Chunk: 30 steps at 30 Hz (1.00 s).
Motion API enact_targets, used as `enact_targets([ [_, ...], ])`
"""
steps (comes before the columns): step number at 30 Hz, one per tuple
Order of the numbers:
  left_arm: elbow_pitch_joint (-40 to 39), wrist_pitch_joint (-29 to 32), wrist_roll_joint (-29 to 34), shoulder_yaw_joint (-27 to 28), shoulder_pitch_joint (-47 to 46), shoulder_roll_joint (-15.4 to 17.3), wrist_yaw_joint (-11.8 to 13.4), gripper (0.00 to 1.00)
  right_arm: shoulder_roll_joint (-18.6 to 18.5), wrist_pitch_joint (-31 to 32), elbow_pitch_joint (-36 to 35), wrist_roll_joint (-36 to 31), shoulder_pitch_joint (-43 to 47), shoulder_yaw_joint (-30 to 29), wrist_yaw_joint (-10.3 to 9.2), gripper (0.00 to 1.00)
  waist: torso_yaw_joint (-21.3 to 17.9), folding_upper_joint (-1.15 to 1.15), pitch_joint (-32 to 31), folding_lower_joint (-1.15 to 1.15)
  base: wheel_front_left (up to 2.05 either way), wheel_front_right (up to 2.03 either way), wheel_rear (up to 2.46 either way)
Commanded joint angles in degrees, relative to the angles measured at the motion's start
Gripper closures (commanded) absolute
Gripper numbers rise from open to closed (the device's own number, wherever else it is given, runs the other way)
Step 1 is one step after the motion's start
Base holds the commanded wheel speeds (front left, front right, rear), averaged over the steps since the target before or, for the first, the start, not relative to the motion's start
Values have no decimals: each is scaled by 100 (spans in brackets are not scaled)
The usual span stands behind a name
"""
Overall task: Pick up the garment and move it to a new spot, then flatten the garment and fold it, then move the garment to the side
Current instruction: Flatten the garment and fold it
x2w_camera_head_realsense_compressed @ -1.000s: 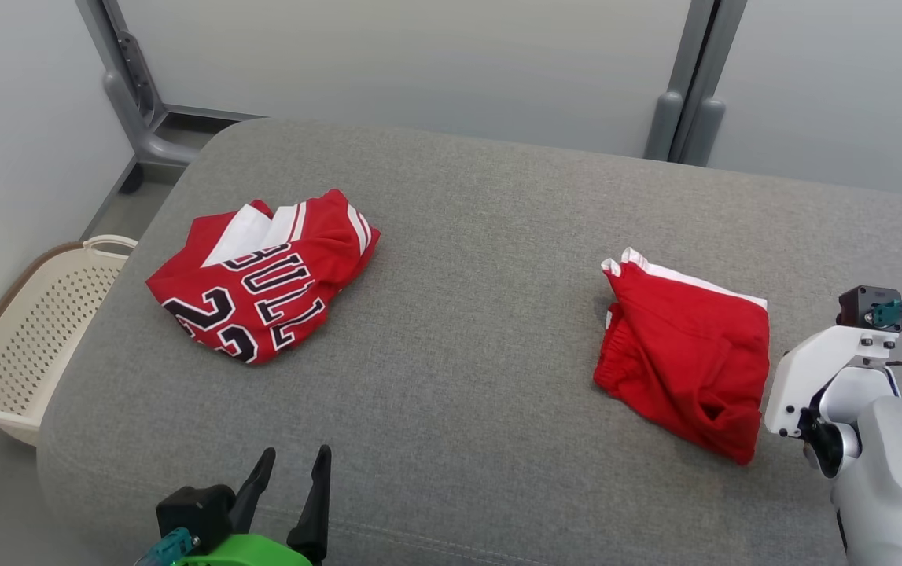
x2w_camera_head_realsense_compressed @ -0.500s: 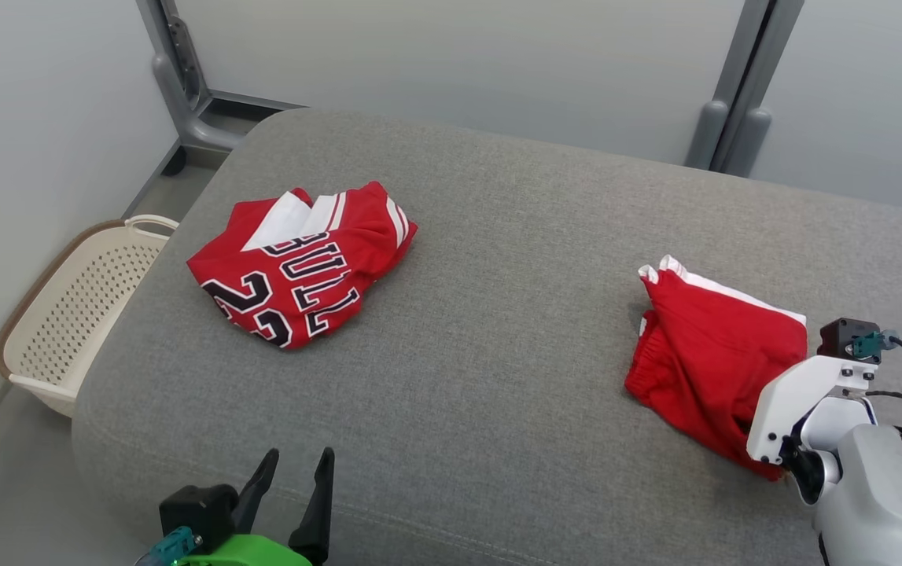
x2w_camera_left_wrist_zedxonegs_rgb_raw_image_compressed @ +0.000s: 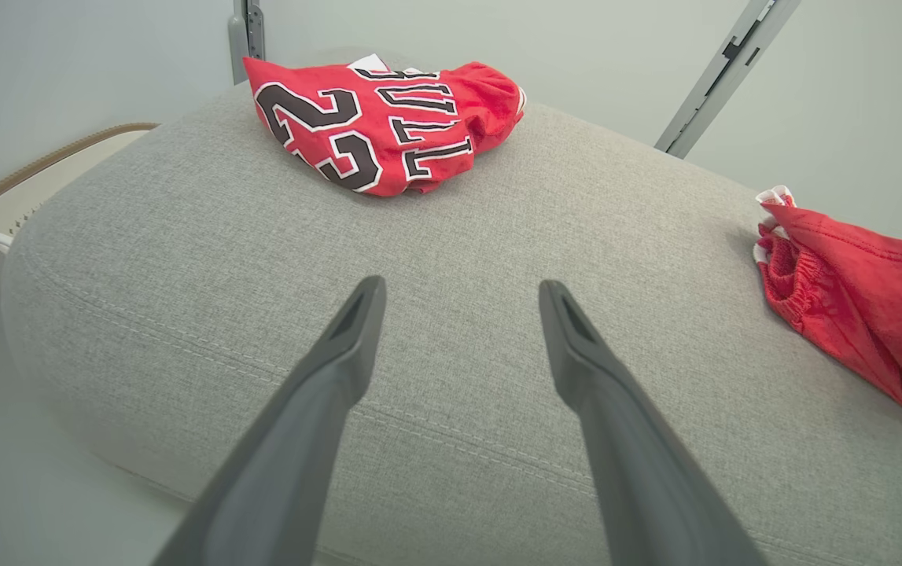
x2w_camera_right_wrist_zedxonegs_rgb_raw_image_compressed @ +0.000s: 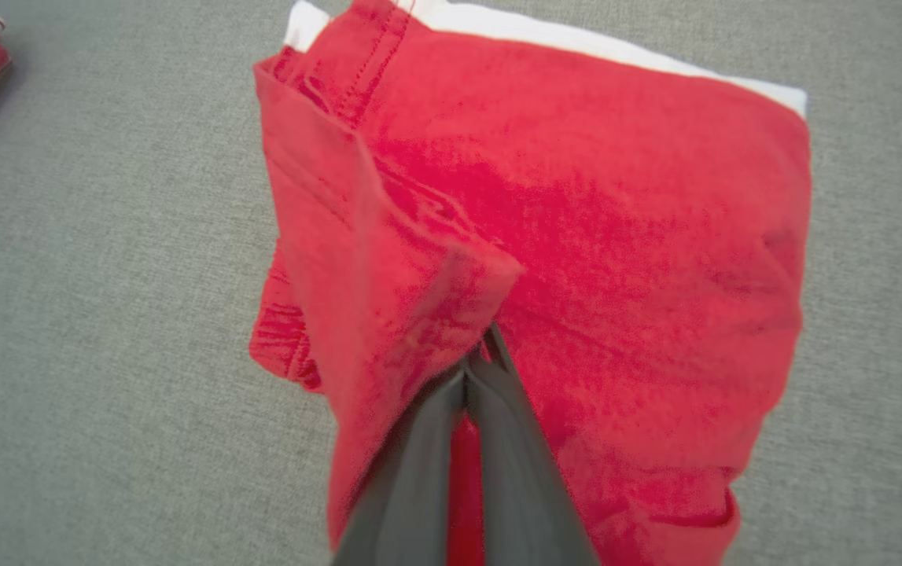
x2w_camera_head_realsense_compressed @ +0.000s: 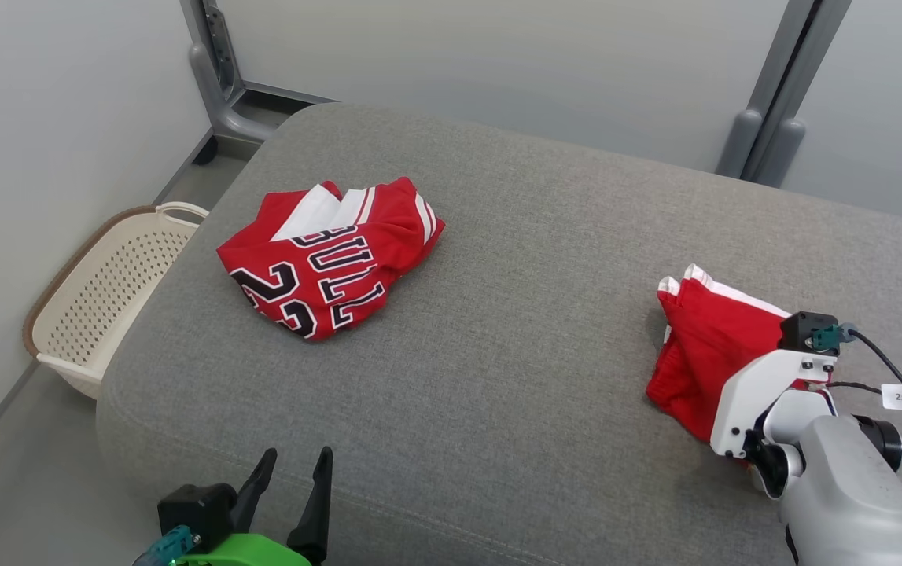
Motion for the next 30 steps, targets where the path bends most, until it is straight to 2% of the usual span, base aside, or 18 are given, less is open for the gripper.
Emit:
enact_targets([
  [1, -12, -15, -4, -7, 38, 1, 27, 0, 7, -35, 42, 76, -61, 87, -6, 100, 20, 0, -2, 0, 0, 0, 0],
  [8, 18, -49, -40, -9, 58, -21, 48, 0, 93, -33, 91, 187, -136, 550, -5, 100, 55, 0, -36, 0, 0, 0, 0],
  [18, 48, -80, -79, -15, 79, -47, 53, 0, 139, 71, -150, 623, -152, 1512, -6, 100, 12, 0, -93, 0, 0, 0, 0],
  [29, 81, -149, -133, 10, 113, -56, 81, 0, 91, 242, -785, 1238, -200, 2282, -6, 100, -157, 0, -143, 0, 0, 0, 0],
  [30, 79, -156, -130, 9, 110, -58, 75, 0, 44, 261, -843, 1248, -221, 2266, -6, 82, -180, 0, -148, 0, 0, 0, 0],
])
